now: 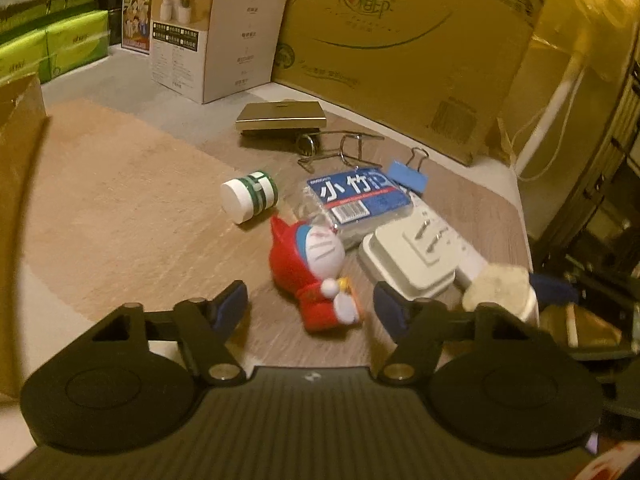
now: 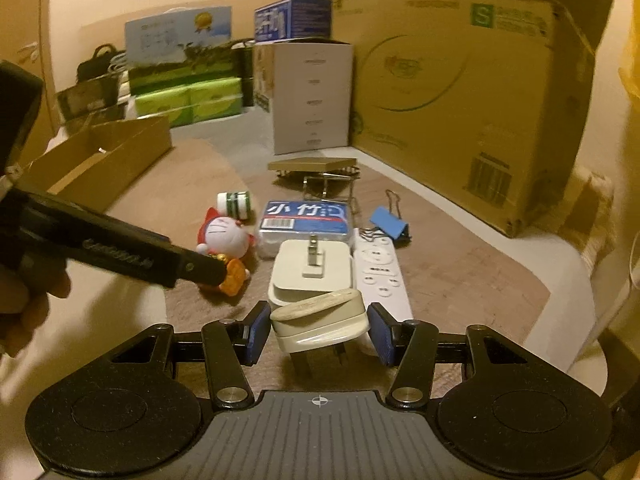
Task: Organize rigid objects
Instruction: 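Grasp the red Doraemon figure with the left tool while the right tool grasps the beige plug adapter, then carry the figure into the cardboard tray and open the left tool while the right tool releases the plug there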
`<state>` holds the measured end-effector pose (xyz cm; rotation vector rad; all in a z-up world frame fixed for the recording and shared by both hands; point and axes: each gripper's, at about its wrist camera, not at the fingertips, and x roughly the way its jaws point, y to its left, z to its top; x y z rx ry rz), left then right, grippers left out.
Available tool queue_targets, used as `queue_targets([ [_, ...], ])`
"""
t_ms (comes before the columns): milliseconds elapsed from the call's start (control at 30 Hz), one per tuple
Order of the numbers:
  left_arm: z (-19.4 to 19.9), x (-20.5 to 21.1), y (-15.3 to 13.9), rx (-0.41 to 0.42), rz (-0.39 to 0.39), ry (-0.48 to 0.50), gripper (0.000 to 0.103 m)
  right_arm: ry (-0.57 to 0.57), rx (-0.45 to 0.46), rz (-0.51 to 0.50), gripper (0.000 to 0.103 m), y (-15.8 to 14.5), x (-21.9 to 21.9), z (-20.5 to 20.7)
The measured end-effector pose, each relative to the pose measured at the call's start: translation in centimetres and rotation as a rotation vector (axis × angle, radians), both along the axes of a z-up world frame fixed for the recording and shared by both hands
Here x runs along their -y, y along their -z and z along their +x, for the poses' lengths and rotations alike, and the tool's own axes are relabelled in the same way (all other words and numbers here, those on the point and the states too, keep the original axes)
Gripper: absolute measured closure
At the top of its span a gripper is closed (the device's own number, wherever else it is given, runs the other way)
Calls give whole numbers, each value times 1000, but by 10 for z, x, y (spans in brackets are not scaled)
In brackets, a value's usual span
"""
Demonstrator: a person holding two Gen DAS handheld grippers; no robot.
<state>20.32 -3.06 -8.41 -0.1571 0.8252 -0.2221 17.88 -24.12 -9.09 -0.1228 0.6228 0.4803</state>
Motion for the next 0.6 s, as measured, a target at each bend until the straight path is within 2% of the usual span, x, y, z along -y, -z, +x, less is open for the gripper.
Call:
queue_targets([
  [200, 13, 4, 6, -15, -15, -41, 59, 28, -12, 21, 50, 2, 6, 2],
  [300, 15, 3, 9, -22, -33, -61, 59, 36, -19, 28, 50, 3, 7, 3],
  [467, 7, 0, 5, -27, -19, -61, 73, 56, -29, 48, 50, 3, 10, 2],
  [600, -4, -5, 1, -37, -7, -47, 73, 72, -44, 66, 50, 2, 11, 0],
])
